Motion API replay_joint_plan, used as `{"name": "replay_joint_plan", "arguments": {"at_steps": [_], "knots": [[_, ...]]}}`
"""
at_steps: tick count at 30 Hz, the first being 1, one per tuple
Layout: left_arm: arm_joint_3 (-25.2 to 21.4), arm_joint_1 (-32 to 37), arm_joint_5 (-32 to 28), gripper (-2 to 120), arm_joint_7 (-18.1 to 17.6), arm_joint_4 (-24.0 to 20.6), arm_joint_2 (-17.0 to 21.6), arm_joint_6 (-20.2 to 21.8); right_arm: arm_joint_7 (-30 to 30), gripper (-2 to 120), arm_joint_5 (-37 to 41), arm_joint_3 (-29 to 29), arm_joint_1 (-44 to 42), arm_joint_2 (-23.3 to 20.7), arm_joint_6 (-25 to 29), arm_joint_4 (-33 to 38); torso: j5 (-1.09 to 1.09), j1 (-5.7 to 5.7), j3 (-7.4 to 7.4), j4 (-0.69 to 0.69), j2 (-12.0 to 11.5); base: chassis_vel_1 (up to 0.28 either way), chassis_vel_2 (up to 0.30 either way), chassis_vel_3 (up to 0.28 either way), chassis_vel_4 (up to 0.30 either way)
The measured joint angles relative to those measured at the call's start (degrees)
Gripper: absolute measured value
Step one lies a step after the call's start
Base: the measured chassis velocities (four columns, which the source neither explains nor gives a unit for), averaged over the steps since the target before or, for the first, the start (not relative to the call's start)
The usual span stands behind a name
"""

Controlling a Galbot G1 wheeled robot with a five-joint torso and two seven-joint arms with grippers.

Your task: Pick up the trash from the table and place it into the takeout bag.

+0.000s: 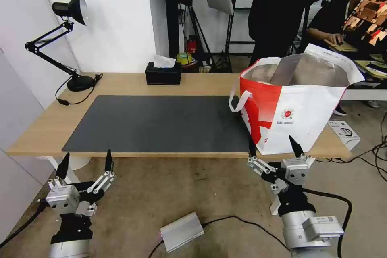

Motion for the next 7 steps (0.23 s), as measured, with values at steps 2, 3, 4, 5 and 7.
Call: {"name": "replay_joint_plan", "arguments": {"at_steps": [2,3,4,5,7], "knots": [[-0.02,0.09,-0.18,100,-0.17,-0.45,0.16,0.0,0.01,100,-0.23,-0.47,0.0,0.12,0.01,0.0,0.0,0.0,0.0,0.0,0.0,0.0,0.0,0.0,0.0],[0.2,0.09,-0.2,100,-0.44,-0.56,0.2,0.01,0.01,100,-0.27,-0.58,0.0,0.13,0.01,0.0,0.0,0.0,0.0,0.0,0.0,0.0,0.0,0.0,0.0],[0.51,0.1,-0.21,100,-0.79,-0.63,0.28,0.06,0.02,100,-0.33,-0.7,0.0,0.13,0.02,0.0,0.0,0.0,0.0,0.0,0.0,0.0,0.0,0.0,0.0],[0.51,0.1,-0.21,100,-0.79,-0.63,0.28,0.06,0.02,100,-0.33,-0.7,0.0,0.13,0.02,0.0,0.0,0.0,0.0,0.0,0.0,0.0,0.0,0.0,0.0],[0.9,0.17,-0.22,100,-1.23,-0.65,0.37,0.19,0.02,100,-0.47,-0.97,-0.02,0.14,0.02,0.0,0.0,0.0,0.0,0.0,0.0,0.0,0.0,0.0,0.0]]}}
